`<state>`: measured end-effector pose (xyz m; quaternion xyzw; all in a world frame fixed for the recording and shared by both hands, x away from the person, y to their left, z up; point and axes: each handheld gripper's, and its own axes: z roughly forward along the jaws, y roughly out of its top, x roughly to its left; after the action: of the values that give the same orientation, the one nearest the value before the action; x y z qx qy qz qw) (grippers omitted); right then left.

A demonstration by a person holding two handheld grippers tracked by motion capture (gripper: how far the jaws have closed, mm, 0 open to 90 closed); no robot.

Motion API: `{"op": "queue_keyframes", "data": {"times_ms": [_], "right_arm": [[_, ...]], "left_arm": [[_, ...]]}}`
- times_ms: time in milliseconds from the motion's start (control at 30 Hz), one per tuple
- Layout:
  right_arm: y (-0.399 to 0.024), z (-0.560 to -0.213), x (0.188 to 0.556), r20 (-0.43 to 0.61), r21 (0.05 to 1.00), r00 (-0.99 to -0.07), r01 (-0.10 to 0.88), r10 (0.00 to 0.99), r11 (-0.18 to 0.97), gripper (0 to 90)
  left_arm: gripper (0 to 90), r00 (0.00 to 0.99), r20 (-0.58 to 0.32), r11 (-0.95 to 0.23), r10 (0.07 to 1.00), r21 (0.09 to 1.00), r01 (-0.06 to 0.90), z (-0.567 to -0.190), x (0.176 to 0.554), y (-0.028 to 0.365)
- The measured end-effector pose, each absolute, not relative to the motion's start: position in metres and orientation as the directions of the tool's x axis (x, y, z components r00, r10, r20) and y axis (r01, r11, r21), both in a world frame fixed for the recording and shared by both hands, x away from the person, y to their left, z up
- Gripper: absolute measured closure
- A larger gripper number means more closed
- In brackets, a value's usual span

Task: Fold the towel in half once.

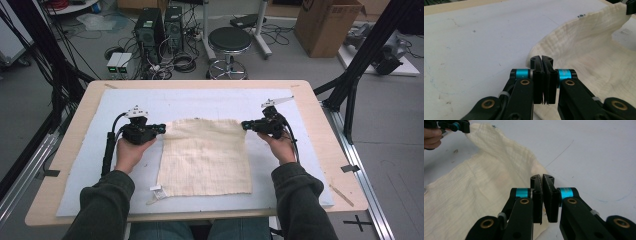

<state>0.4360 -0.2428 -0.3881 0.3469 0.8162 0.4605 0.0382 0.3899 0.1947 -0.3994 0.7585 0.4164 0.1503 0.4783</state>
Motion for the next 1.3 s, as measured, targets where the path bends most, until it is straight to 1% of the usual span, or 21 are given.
{"op": "queue_keyframes", "data": {"times_ms": [167,267,567,633,700,800,1300], "right_arm": [[-0.243,-0.385,0.432,0.248,0.782,-0.767,0.52,0.592,0.345,86.4],[-0.243,-0.383,0.428,0.236,0.785,-0.774,0.508,0.587,0.354,86.4],[-0.244,-0.382,0.419,0.239,0.789,-0.785,0.5,0.571,0.358,86.4],[-0.247,-0.384,0.418,0.242,0.786,-0.783,0.504,0.573,0.358,86.4],[-0.249,-0.387,0.416,0.246,0.787,-0.783,0.506,0.571,0.354,86.3],[-0.252,-0.39,0.412,0.26,0.781,-0.78,0.516,0.569,0.352,86.4],[-0.25,-0.393,0.392,0.255,0.801,-0.809,0.483,0.529,0.353,86.4]], "left_arm": [[87.6,0.619,-0.174,-0.196,0.766,0.854,0.482,-0.398,0.384,0.197],[87.6,0.635,-0.161,-0.22,0.756,0.85,0.478,-0.397,0.381,0.196],[87.6,0.658,-0.152,-0.231,0.738,0.859,0.457,-0.392,0.373,0.194],[87.6,0.654,-0.167,-0.211,0.738,0.863,0.458,-0.393,0.371,0.195],[87.6,0.66,-0.162,-0.224,0.734,0.859,0.46,-0.396,0.368,0.197],[87.6,0.659,-0.179,-0.208,0.73,0.86,0.465,-0.399,0.365,0.2],[87.6,0.69,-0.191,-0.221,0.698,0.859,0.462,-0.403,0.349,0.203]]}}
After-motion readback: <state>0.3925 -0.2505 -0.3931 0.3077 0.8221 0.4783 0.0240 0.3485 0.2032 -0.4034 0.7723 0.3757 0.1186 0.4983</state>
